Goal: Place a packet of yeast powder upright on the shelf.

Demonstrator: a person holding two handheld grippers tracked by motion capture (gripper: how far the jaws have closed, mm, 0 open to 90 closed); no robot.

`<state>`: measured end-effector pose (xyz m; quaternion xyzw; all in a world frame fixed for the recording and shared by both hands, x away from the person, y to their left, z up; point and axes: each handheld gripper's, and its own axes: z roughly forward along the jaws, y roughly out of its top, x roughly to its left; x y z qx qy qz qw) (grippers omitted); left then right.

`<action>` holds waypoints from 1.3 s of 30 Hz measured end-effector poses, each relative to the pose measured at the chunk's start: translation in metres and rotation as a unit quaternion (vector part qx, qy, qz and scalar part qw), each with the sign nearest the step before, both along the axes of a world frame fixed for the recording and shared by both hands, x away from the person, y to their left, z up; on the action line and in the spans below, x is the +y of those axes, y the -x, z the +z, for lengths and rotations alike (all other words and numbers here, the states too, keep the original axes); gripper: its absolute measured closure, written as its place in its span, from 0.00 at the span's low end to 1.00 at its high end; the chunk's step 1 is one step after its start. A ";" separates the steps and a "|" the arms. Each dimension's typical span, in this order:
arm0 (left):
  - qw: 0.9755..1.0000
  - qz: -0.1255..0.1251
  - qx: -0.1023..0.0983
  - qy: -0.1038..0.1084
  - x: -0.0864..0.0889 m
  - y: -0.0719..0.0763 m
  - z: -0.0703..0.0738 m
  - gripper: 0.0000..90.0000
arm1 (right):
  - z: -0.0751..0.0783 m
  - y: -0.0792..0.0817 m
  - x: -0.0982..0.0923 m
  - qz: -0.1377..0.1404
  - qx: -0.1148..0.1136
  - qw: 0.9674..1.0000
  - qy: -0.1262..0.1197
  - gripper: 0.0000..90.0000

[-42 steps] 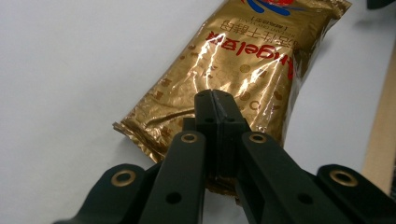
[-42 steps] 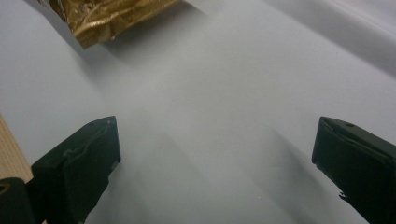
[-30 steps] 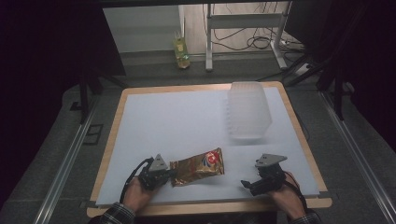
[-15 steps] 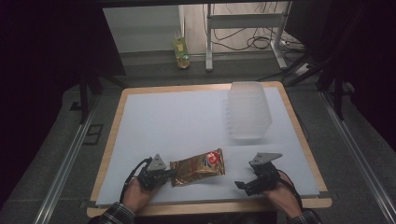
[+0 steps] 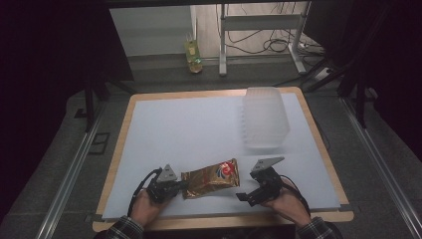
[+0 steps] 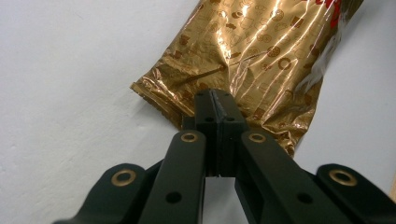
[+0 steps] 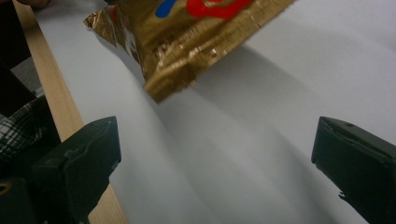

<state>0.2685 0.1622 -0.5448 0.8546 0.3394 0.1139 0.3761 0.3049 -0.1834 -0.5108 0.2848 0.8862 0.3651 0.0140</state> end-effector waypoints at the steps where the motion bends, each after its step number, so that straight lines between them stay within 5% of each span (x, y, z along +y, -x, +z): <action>1: 1.000 0.000 0.000 0.000 0.000 0.000 0.000 1.00 | 0.002 -0.002 0.005 0.000 0.004 1.000 0.002 0.02; 11: 1.000 0.002 -0.004 -0.004 -0.001 0.001 0.000 1.00 | 0.005 -0.015 0.026 -0.004 0.045 0.999 -0.016 0.07; 20: 1.000 0.004 -0.003 -0.006 -0.002 0.001 0.001 1.00 | 0.001 -0.026 0.040 -0.004 0.097 0.994 -0.041 0.15; 31: 1.000 0.006 -0.006 -0.011 -0.003 0.003 0.001 1.00 | 0.014 -0.032 0.054 0.002 0.111 0.991 -0.070 0.35; 39: 1.000 0.006 -0.006 -0.009 -0.003 0.003 0.001 1.00 | 0.026 -0.039 0.053 -0.004 0.118 0.988 -0.095 0.61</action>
